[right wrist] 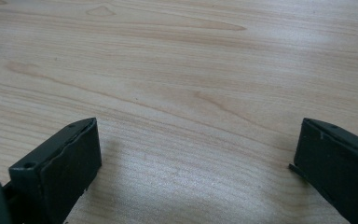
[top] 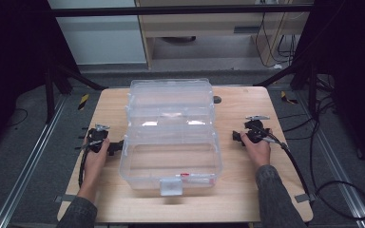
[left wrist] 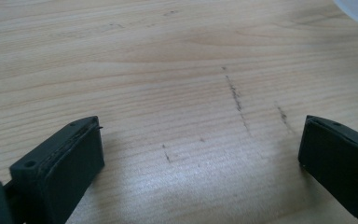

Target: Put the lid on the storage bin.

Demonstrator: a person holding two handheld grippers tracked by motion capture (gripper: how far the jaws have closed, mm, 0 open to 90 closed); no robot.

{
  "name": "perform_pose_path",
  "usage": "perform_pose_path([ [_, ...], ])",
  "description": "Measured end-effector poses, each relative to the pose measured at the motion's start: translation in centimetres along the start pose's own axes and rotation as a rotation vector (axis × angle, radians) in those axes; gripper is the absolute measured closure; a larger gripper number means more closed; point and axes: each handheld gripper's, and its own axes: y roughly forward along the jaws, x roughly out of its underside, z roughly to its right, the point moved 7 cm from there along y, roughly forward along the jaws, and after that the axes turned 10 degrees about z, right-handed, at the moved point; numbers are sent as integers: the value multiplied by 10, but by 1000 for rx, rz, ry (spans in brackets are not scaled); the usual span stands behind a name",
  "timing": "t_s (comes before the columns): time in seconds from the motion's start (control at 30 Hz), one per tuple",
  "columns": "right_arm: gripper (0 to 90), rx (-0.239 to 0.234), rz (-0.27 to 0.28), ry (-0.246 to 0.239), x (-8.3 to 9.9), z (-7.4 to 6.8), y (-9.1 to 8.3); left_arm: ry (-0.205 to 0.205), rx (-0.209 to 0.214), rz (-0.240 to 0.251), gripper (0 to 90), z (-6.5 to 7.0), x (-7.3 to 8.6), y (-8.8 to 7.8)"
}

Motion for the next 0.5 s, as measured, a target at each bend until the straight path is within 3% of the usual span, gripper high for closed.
perform_pose_path([
  [0.13,7,5,-1,6,0,0,0,6,-5,2,0,1,2,-3],
  [0.23,10,6,0,8,0,0,0,38,-9,-1,42,4,0,-7],
  [0.27,10,3,2,-5,0,0,-1,79,-21,10,42,4,-3,-12],
  [0.37,26,-17,5,-5,1,1,-3,93,-14,38,35,6,-9,-19],
  [0.43,113,-38,26,16,1,1,-12,110,0,74,36,11,-17,-30],
  [0.5,135,-22,68,-58,-2,1,-24,123,16,81,35,15,-20,-37],
])
